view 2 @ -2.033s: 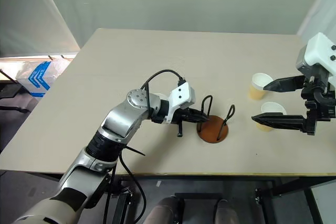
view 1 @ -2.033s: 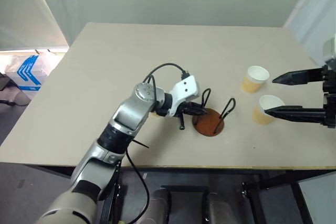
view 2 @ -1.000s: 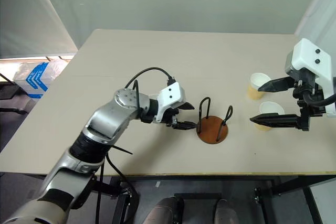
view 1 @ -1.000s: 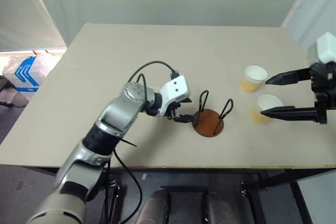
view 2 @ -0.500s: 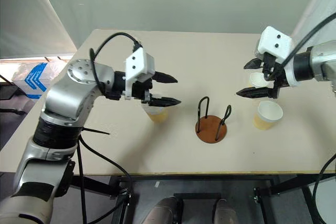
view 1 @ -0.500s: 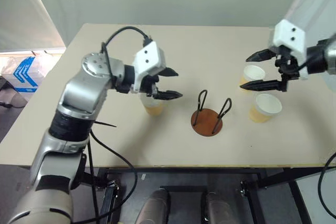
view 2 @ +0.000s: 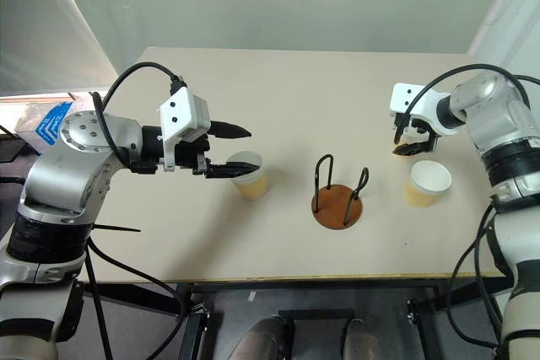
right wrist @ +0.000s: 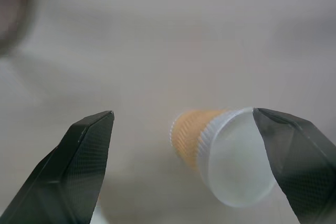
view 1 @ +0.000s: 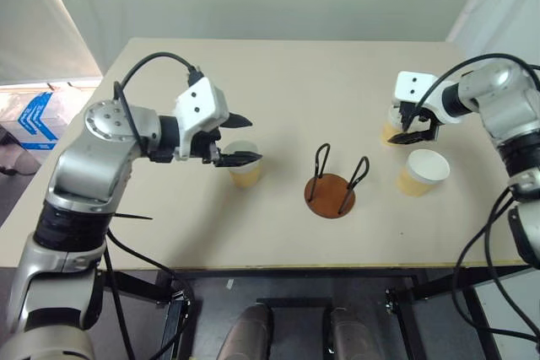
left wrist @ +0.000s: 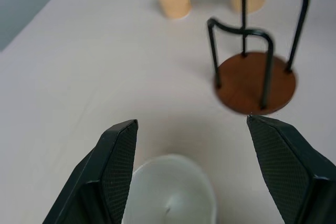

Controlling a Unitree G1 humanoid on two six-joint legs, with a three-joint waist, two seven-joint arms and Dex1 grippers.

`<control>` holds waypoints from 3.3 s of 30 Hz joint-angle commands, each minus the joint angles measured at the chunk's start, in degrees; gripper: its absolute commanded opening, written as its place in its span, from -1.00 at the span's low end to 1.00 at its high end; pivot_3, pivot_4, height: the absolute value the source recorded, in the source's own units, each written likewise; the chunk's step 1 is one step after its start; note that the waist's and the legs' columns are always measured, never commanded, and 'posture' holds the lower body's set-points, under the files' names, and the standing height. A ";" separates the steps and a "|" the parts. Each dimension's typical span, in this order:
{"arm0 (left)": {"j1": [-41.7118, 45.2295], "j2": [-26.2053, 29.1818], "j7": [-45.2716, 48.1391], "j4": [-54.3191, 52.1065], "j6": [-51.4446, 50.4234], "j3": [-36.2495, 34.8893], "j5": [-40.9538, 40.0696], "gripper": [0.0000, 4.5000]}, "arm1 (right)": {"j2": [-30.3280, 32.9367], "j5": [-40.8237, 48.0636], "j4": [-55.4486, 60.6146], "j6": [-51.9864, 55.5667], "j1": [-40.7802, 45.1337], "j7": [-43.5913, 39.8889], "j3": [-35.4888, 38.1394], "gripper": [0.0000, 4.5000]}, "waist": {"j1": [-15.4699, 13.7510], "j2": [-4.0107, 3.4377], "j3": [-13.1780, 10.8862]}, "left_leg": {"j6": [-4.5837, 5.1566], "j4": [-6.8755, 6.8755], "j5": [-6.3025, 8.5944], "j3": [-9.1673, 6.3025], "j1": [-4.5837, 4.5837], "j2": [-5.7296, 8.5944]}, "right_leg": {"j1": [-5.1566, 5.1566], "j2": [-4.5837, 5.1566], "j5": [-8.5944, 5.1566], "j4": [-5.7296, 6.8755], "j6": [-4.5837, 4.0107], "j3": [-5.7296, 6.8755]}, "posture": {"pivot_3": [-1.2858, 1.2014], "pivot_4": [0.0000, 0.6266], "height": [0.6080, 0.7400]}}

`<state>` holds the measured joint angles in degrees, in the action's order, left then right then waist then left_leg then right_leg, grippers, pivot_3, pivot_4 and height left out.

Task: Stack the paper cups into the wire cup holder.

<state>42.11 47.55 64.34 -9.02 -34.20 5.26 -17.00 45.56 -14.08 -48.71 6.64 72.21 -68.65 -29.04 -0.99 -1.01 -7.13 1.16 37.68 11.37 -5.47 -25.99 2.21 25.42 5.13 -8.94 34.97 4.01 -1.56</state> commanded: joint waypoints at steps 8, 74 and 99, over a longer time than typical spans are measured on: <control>-0.61 -0.08 -2.06 -3.54 1.06 0.28 1.11 0.61 | -3.55 -9.46 -18.30 -8.90 5.94 6.45 0.32 1.00 | 0.05 0.00 0.00 | -0.30 -0.48 -0.11 -0.03 0.04 -0.02 | 0.21 0.01 0.01 0.03 -0.13 0.01 | 0.03 -0.52 1.00; 3.38 1.00 3.19 -3.84 -5.55 0.04 -10.68 0.62 | 6.76 16.13 64.01 28.81 -12.09 -14.79 8.22 0.16 | 0.50 0.01 -0.01 | -0.45 -0.71 -0.85 -0.17 0.12 -0.14 | 0.14 -0.11 -0.06 0.11 -0.35 0.19 | 0.03 -0.52 1.00; 5.32 4.87 13.10 23.20 31.85 8.41 13.34 0.62 | 5.56 55.04 89.08 79.66 -28.24 5.65 45.92 0.47 | -0.07 0.15 0.06 | -0.73 -1.17 -0.83 -0.24 -0.07 -0.02 | 0.56 -0.16 -0.35 0.24 -0.57 0.12 | 0.03 -0.52 1.00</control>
<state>45.39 52.79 78.19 13.84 -4.27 14.38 -4.33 50.65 39.02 38.97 86.48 43.41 -64.22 14.61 -1.06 -0.86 -7.07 0.45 36.52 10.52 -5.71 -26.03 2.18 25.96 4.97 -9.27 35.23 3.46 -1.45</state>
